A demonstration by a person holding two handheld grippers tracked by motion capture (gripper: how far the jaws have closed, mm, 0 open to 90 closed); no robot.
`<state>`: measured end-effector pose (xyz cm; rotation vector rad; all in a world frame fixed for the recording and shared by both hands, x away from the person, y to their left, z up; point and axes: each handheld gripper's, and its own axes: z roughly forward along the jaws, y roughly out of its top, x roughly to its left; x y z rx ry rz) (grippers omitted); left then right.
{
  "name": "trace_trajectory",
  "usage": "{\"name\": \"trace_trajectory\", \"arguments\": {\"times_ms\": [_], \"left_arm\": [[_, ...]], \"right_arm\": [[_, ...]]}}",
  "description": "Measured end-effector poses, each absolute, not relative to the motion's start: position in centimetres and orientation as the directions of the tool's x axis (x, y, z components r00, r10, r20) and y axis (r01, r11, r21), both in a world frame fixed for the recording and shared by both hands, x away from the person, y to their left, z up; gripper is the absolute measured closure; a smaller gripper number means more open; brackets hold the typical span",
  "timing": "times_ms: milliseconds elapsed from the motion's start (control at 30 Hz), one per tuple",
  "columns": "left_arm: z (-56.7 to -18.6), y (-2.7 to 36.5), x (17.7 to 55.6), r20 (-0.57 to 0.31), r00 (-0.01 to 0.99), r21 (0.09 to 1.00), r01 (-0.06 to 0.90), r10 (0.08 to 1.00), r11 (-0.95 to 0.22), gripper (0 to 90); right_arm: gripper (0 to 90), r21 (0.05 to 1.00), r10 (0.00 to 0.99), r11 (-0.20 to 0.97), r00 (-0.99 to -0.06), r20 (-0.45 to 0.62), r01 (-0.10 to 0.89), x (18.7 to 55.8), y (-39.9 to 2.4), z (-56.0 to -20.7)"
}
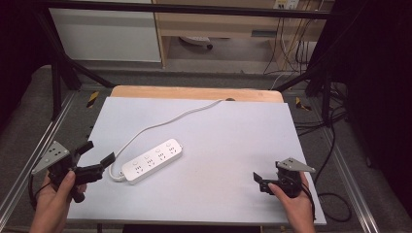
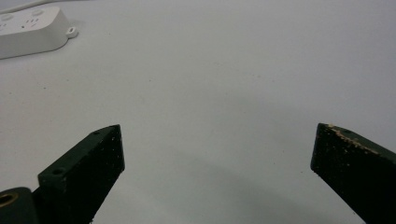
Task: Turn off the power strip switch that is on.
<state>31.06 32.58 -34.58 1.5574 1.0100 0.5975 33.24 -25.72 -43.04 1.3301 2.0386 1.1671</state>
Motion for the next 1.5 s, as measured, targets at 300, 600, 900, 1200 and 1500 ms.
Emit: {"name": "trace_trajectory", "arguments": {"times_ms": [300, 600, 900, 1200, 1500], "left_arm": [[-35.0, 34.5, 30.2, -0.149, 0.474, 0.958, 0.286, 0.868, 0.008, 5.4], [-35.8, 36.0, 29.8, -0.149, 0.452, 0.956, 0.293, 0.879, 0.011, 5.4], [-37.1, 37.1, 30.0, -0.150, 0.436, 0.943, 0.332, 0.887, -0.004, 5.3], [-38.9, 36.9, 30.8, -0.139, 0.446, 0.923, 0.382, 0.884, -0.047, 5.2], [-40.6, 34.9, 31.4, -0.080, 0.505, 0.871, 0.455, 0.860, -0.185, 5.9]], "right_arm": [[3.7, 0.833, 0.894, 0.179, -0.439, 0.083, 0.523, 33.3, -25.8, -43.0], [3.7, 0.831, 0.895, 0.178, -0.438, 0.086, 0.527, 33.2, -25.7, -43.1], [3.7, 0.831, 0.895, 0.184, -0.439, 0.080, 0.525, 33.2, -25.7, -43.1], [3.7, 0.828, 0.895, 0.185, -0.439, 0.082, 0.530, 33.3, -25.7, -43.2], [3.7, 0.822, 0.894, 0.188, -0.439, 0.083, 0.537, 33.4, -25.6, -43.5]]}}
